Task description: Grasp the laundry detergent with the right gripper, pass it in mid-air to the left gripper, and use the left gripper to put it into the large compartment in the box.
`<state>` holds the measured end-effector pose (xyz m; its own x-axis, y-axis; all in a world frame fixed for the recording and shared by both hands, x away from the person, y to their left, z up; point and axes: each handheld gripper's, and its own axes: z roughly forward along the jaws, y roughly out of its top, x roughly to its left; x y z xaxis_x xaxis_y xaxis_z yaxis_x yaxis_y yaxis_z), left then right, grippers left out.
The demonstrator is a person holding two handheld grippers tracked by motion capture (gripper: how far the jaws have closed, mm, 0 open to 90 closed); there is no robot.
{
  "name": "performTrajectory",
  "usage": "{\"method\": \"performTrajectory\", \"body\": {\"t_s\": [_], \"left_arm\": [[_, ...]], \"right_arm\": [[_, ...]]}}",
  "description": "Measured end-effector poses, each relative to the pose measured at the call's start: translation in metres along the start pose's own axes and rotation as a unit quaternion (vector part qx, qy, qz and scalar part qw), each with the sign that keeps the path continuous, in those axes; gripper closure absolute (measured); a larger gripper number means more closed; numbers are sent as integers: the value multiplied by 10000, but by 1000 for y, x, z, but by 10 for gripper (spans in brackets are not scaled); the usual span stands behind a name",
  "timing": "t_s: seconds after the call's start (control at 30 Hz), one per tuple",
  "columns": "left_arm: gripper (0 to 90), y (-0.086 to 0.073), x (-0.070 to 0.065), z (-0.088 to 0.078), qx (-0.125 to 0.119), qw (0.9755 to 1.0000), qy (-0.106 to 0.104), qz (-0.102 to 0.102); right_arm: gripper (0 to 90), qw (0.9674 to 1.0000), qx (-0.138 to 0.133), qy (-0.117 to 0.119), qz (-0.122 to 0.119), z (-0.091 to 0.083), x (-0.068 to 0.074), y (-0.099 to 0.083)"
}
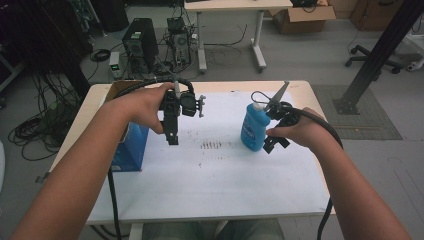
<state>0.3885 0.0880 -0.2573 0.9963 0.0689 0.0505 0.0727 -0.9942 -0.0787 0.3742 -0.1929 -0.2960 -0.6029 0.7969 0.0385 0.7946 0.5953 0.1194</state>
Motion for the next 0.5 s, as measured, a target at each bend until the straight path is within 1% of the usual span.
{"method": "performTrajectory", "body": {"t_s": [0.03, 0.23, 0.4, 0.5], "left_arm": [[2, 0, 0, 0, 12, 10000, 3, -6], [2, -1, -1, 0, 33, 10000, 9, -6], [2, -2, -2, 0, 48, 10000, 11, 3], [2, -2, -3, 0, 41, 10000, 18, -5]], "right_arm": [[47, 10000, -80, -11, 23, 1, -1, -1], [49, 9996, -261, -17, 57, 6, -3, -4], [51, 9989, -468, 47, 72, 16, -5, -9], [52, 9986, -512, 55, 98, 19, -6, -10]]}}
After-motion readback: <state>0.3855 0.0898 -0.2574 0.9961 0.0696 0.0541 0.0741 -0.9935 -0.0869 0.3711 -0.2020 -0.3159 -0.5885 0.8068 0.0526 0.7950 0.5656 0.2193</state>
